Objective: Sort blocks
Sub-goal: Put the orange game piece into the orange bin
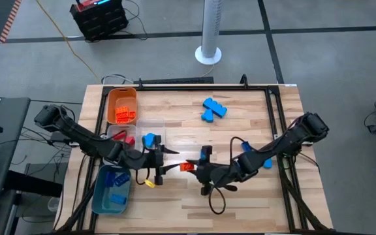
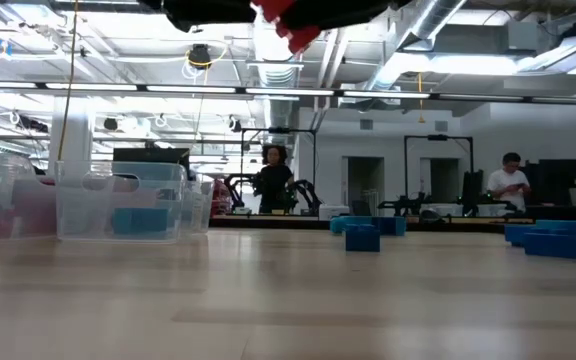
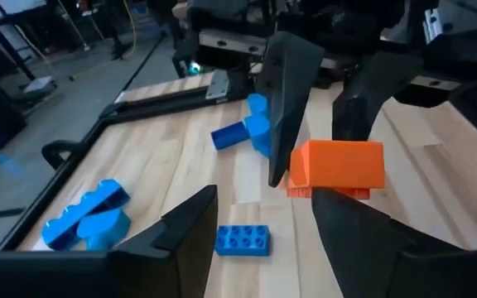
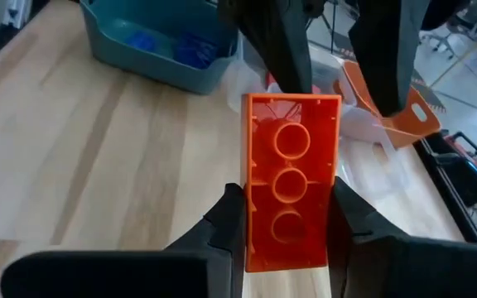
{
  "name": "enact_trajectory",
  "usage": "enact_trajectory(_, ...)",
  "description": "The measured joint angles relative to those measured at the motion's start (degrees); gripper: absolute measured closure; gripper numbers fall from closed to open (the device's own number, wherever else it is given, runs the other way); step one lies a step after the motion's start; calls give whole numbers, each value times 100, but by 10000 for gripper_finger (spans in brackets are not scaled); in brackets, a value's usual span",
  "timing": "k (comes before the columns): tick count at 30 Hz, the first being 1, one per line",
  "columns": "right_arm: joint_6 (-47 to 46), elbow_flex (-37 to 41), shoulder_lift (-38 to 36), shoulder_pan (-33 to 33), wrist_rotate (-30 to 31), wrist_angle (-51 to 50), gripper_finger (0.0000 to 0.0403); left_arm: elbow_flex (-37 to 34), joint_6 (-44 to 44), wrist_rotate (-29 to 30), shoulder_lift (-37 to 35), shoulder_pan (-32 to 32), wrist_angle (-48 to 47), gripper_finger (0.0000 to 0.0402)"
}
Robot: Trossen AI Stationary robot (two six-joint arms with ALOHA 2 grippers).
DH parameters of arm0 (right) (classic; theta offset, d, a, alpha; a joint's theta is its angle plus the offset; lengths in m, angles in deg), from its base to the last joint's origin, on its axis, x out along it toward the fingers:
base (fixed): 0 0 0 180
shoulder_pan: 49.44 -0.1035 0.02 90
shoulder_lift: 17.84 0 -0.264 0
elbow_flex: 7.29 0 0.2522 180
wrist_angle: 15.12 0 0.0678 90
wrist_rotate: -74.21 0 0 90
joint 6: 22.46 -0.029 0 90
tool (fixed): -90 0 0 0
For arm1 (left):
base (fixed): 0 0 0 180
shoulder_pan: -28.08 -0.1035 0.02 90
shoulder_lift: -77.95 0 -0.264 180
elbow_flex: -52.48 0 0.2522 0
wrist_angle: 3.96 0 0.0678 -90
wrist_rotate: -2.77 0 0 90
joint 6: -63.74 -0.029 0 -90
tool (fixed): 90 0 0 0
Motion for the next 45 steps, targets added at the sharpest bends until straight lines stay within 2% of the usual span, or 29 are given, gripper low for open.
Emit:
enact_trajectory(7, 278, 0, -24, -65, 102, -71, 304, 7, 21, -3, -20, 9, -239, 173)
enact_trajectory(11, 419, -2, -66, -115, 258, 50, 304, 9, 63, -31, -22, 33, -731, 169)
enact_trajectory(15, 456, -2, -41, 0, 221, 94, 304, 9, 48, -50, 7, 33, -787, 168)
enact_trajectory(19, 467, -2, -7, 158, 94, 235, 304, 9, -159, -148, 11, 33, -515, 168)
enact_trajectory(22, 475, -2, -9, 281, -257, 452, 304, 9, -438, -168, 11, 33, -254, 168)
enact_trajectory(31, 747, -2, -8, 330, -357, 854, 304, 11, -872, -363, 11, 31, 320, 168)
enact_trajectory(35, 757, -2, -7, 328, -522, 934, 302, 11, -895, -357, 11, 7, 554, 187)
enact_trajectory(41, 710, -2, -7, 330, -514, 988, 287, 11, -844, -326, 11, 9, 645, 270)
enact_trajectory(45, 692, -2, -7, 330, -540, 1024, 257, 11, -606, -329, 11, 13, 643, 270)
